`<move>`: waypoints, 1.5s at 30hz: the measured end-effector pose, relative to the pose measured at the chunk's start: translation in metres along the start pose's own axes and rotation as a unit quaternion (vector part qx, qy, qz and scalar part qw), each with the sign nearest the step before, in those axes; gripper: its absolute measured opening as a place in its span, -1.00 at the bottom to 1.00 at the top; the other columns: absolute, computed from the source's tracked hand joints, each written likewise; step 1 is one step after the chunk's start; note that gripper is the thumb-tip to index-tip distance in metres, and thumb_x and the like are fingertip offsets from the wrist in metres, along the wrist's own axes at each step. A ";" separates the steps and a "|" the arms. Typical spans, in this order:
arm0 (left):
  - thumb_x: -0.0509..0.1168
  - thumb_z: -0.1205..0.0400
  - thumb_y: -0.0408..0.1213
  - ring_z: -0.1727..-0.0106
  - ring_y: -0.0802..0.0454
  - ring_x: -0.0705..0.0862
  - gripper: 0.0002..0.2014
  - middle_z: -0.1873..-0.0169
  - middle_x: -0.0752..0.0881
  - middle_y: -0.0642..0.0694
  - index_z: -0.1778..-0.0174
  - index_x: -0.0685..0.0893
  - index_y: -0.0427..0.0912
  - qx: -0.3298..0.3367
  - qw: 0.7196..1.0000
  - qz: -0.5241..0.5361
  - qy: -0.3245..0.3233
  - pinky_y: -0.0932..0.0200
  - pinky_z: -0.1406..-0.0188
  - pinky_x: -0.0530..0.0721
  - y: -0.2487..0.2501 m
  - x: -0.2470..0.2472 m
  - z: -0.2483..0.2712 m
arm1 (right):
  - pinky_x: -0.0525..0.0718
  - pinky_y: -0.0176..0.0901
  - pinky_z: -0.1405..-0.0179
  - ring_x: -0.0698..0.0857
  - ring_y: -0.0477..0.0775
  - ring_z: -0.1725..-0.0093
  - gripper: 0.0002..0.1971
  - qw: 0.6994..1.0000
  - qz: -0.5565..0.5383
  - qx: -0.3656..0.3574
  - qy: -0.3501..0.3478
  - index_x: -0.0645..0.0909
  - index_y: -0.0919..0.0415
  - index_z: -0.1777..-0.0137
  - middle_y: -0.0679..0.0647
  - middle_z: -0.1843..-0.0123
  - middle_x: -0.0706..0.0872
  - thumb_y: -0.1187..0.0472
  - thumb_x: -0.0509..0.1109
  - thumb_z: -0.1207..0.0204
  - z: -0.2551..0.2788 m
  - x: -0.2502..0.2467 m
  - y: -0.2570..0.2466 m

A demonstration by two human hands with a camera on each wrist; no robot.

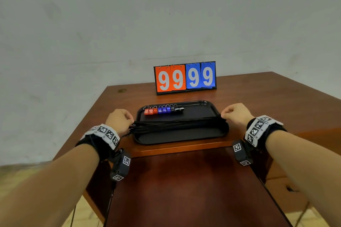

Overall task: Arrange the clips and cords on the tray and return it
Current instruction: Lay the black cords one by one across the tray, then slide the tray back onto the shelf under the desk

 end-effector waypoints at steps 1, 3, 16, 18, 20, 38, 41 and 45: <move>0.42 -0.58 -0.32 0.11 -0.02 0.71 -0.84 0.26 0.75 0.03 0.31 0.74 -0.04 -0.001 1.000 -0.007 -0.001 0.15 0.08 0.58 -0.001 0.002 -0.001 | 0.61 -0.17 -0.04 0.74 0.00 0.09 -0.84 1.000 -0.003 0.007 0.006 0.76 0.06 0.34 0.01 0.18 0.83 0.30 0.54 -0.42 0.000 0.001 0.002; 0.43 -0.58 -0.30 0.12 -0.04 0.70 -0.85 0.26 0.75 0.01 0.31 0.73 -0.03 -0.002 1.000 -0.019 -0.002 0.15 0.06 0.58 -0.002 0.005 -0.001 | 0.55 -0.23 0.02 0.72 -0.03 0.11 -0.86 1.000 -0.006 0.020 0.016 0.76 0.06 0.31 -0.01 0.19 0.81 0.30 0.54 -0.43 -0.001 0.004 0.005; 0.45 -0.55 -0.08 0.06 -0.01 0.73 -0.87 0.21 0.77 0.07 0.30 0.75 0.04 -0.006 0.999 -0.044 -0.019 0.04 -0.03 0.70 -0.011 0.005 -0.007 | 0.55 -0.26 0.25 0.73 0.04 0.10 -0.93 0.999 -0.015 0.034 0.011 0.77 0.14 0.24 0.03 0.19 0.80 0.31 0.55 -0.41 -0.002 0.003 0.003; 0.39 -0.56 0.00 -0.05 -0.05 0.69 -0.87 0.11 0.77 0.10 0.28 0.73 0.11 -0.011 0.998 -0.067 -0.004 -0.07 -0.17 0.69 -0.009 -0.003 -0.012 | 0.51 -0.23 0.15 0.68 -0.01 0.07 -0.97 1.000 0.003 0.026 0.012 0.77 0.13 0.18 -0.06 0.19 0.75 0.27 0.52 -0.45 -0.004 -0.003 -0.004; 0.31 -0.57 0.00 -0.14 -0.09 0.66 -0.88 0.04 0.76 0.09 0.26 0.70 0.15 -0.015 0.997 -0.077 -0.002 -0.13 -0.23 0.66 -0.006 -0.009 -0.019 | 0.50 -0.21 0.07 0.66 -0.01 0.04 -0.97 1.000 0.016 0.021 0.010 0.75 0.13 0.12 -0.10 0.17 0.71 0.25 0.49 -0.48 -0.008 -0.007 -0.012; 0.21 -0.61 -0.40 -0.06 -0.28 0.72 -0.81 -0.02 0.76 -0.33 0.01 0.71 -0.36 -0.052 0.983 -0.081 -0.154 0.00 -0.01 0.63 -0.005 0.054 -0.067 | 0.66 -0.06 0.34 0.75 0.34 -0.07 -0.79 0.967 0.180 0.109 -0.142 0.62 0.42 -0.16 0.32 -0.10 0.73 0.37 0.27 -0.59 -0.058 0.042 -0.018; 0.24 -0.60 -0.39 -0.05 -0.25 0.74 -0.79 0.01 0.78 -0.28 -0.04 0.74 -0.32 -0.049 0.984 -0.063 -0.158 -0.05 -0.15 0.70 -0.004 0.059 -0.069 | 0.68 -0.05 0.30 0.75 0.36 -0.09 -0.77 0.966 0.173 0.115 -0.153 0.63 0.43 -0.18 0.35 -0.12 0.74 0.42 0.25 -0.58 -0.059 0.044 -0.013; 0.24 -0.60 -0.38 -0.04 -0.25 0.75 -0.79 0.01 0.79 -0.27 -0.06 0.74 -0.30 -0.047 0.985 -0.054 -0.155 -0.11 -0.19 0.71 -0.005 0.059 -0.068 | 0.73 0.04 0.21 0.76 0.37 -0.03 -0.75 0.972 0.151 0.113 -0.140 0.65 0.38 -0.13 0.33 -0.07 0.75 0.44 0.22 -0.54 -0.057 0.045 -0.011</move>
Point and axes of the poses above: each hand's wrist, its own z-axis away from the middle knuckle, its own x-axis out of the palm, y = z × x, the point moved 8 cm from there along -z, towards the middle knuckle
